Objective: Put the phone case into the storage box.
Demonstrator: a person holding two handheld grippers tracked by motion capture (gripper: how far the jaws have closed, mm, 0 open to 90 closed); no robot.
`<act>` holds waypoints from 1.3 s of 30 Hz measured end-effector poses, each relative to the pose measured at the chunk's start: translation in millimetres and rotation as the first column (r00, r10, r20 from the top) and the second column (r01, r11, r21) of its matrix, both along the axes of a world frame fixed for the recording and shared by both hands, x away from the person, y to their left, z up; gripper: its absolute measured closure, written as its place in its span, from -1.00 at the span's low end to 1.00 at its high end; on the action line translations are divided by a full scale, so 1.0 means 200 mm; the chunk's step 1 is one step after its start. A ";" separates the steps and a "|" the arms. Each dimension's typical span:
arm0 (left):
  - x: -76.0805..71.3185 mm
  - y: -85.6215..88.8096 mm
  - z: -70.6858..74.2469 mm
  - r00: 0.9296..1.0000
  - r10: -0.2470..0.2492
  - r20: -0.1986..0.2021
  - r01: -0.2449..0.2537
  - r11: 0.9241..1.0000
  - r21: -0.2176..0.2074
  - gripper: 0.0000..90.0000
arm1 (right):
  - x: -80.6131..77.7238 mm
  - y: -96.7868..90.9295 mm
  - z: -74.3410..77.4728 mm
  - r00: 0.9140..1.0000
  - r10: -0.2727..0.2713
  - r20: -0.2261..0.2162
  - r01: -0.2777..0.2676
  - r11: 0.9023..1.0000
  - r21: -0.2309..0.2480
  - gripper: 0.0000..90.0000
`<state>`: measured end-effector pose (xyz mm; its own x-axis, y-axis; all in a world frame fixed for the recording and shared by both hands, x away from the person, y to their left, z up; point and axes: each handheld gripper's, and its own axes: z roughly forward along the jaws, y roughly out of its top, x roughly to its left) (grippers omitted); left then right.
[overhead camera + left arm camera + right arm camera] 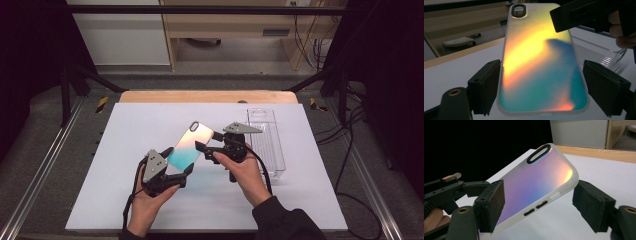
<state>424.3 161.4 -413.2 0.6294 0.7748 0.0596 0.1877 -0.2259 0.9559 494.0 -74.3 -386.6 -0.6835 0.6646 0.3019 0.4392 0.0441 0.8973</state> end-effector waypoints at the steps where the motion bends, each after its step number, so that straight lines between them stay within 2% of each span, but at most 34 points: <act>1: 0.00 0.00 0.00 1.000 -0.002 0.000 0.002 1.000 0.002 -0.63 | 0.00 0.00 0.00 1.000 0.001 0.001 -0.001 1.000 0.002 -0.37; 6: 0.00 -0.01 0.00 1.000 -0.006 -0.001 0.006 1.000 0.006 -0.63 | 0.01 -0.01 0.00 1.000 0.008 -0.010 -0.008 1.000 0.025 -0.28; 18: 0.01 -0.01 -0.02 1.000 -0.009 -0.009 0.009 1.000 0.009 -0.63 | 0.01 -0.02 0.01 1.000 0.007 -0.016 -0.006 0.999 0.044 -0.08; 34: 0.03 -0.01 -0.06 0.999 -0.026 -0.032 0.026 1.000 0.014 -0.63 | 0.01 -0.09 0.04 0.999 0.011 -0.032 -0.007 0.993 0.119 0.43; 39: 0.03 -0.02 -0.07 0.999 -0.029 -0.033 0.030 0.999 0.020 -0.63 | 0.00 -0.10 0.05 0.999 0.014 -0.041 -0.008 0.991 0.131 0.52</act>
